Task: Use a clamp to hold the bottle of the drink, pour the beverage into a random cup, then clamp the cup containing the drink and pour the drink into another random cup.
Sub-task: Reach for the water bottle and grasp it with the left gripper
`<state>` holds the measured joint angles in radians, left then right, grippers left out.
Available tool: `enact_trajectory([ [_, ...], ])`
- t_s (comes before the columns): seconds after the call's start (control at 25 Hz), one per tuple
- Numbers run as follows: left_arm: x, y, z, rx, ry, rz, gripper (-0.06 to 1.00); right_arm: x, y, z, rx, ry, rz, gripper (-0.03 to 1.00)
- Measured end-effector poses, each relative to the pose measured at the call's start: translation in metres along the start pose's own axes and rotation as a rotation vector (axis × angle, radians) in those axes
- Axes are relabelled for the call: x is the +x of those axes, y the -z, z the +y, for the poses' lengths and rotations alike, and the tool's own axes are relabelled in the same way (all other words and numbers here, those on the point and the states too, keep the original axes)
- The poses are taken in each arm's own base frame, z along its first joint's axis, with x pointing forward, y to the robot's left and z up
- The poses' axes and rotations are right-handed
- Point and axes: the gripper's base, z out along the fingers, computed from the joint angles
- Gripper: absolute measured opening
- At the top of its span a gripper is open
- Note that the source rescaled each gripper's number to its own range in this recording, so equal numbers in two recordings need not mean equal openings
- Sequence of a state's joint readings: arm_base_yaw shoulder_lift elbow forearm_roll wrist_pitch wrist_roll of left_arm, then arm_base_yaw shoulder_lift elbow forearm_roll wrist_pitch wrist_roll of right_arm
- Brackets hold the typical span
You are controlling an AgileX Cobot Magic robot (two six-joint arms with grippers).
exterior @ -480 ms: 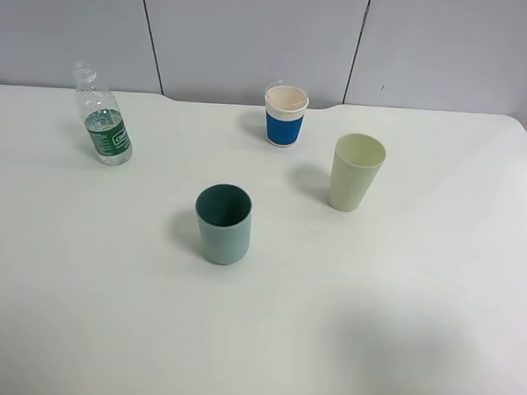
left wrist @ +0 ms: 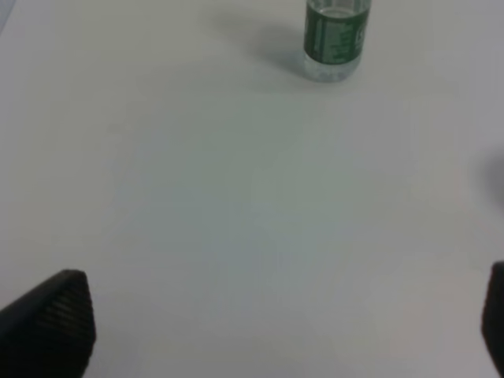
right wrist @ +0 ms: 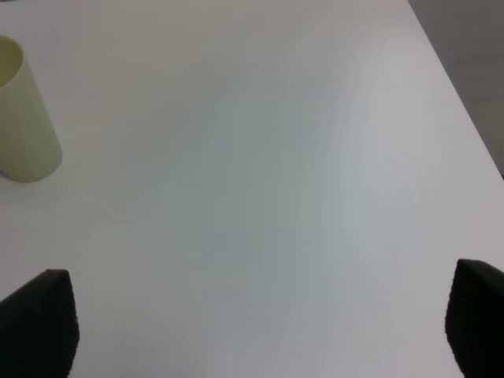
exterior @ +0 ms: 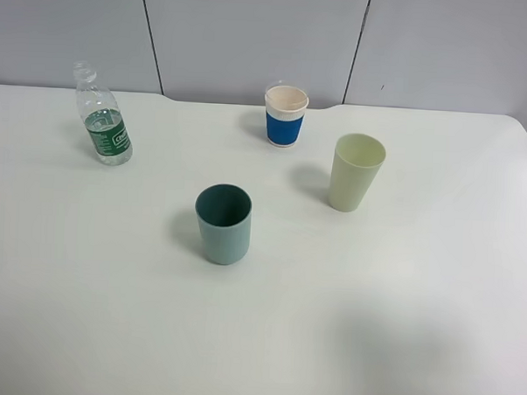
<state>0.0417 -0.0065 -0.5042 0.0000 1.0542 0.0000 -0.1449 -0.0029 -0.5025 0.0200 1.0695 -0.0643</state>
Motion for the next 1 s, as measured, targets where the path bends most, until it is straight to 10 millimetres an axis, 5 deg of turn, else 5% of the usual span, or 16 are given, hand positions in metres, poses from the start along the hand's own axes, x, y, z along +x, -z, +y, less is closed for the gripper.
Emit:
enact_trajectory([
  [1.0, 0.0000, 0.0000, 0.0000, 0.000, 0.000, 0.000, 1.00, 0.0000, 0.0000, 0.0000, 0.000, 0.000, 0.000, 0.77],
])
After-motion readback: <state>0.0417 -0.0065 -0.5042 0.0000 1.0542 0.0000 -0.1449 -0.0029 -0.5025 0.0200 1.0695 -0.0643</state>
